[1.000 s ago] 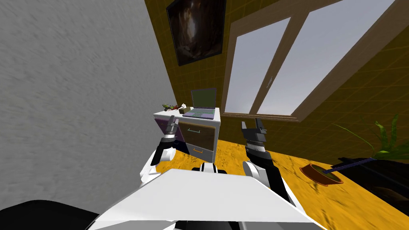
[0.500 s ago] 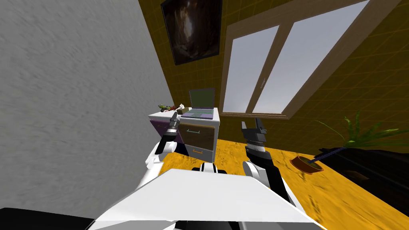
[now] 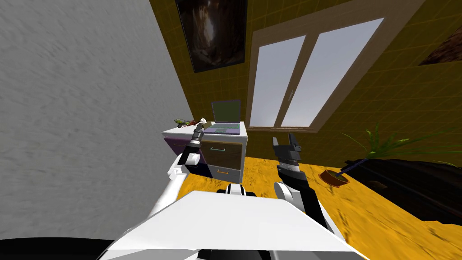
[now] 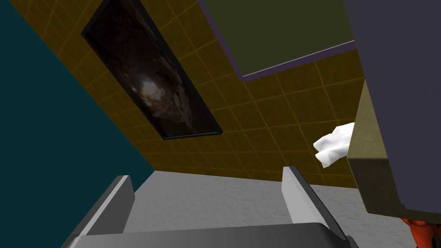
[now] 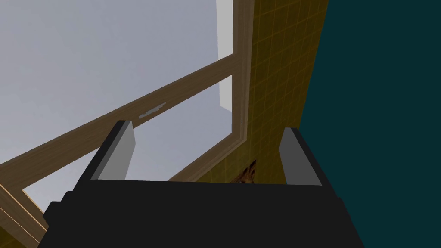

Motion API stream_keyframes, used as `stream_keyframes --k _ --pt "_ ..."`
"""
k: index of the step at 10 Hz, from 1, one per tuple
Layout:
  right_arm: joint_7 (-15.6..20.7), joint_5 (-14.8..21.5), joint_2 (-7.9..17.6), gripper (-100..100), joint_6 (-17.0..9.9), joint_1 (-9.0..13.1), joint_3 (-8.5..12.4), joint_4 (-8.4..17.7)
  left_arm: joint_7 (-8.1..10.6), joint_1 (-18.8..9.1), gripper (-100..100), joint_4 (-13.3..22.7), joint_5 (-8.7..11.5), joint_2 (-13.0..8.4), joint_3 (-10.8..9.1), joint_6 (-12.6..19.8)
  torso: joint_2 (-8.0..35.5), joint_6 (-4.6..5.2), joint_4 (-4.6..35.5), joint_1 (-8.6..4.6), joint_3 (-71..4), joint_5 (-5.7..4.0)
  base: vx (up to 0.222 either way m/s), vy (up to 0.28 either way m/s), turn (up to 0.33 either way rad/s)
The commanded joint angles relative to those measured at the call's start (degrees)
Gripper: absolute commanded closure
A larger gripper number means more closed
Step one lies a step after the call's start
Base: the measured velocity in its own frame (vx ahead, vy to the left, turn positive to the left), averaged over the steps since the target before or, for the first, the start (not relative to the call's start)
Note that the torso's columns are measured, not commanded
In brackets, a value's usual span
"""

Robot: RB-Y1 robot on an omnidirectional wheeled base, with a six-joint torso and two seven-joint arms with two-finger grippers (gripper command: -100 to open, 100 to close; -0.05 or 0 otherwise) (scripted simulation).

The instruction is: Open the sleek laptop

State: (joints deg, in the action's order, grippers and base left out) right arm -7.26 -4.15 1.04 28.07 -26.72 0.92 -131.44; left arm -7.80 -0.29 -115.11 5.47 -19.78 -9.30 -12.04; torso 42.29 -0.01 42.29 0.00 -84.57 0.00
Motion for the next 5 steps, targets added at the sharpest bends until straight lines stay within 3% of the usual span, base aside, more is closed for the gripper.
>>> stream_keyframes --k 1,4,5 --pt "0.0 0.0 0.0 0 0.0 0.01 0.0 0.0 -0.3 -3.95 -100 1.71 0.16 -1.99 -0.73 3.12 0.01 0.03 0.0 0.03 0.0 0.0 0.004 0.049 -0.079" --pt "0.0 0.0 0.0 0 0.0 0.0 0.0 0.0 -1.21 -9.15 -100 5.5 0.35 -5.31 -1.79 7.84 0.01 0.0 0.0 -0.01 0.0 0.0 -0.001 0.052 -0.138" --pt "0.0 0.0 0.0 0 0.0 0.0 0.0 0.0 -1.21 -10.74 -100 5.5 0.35 -5.31 -1.79 8.55 0.04 0.03 0.01 0.02 0.02 0.0 -0.009 0.05 -0.087"
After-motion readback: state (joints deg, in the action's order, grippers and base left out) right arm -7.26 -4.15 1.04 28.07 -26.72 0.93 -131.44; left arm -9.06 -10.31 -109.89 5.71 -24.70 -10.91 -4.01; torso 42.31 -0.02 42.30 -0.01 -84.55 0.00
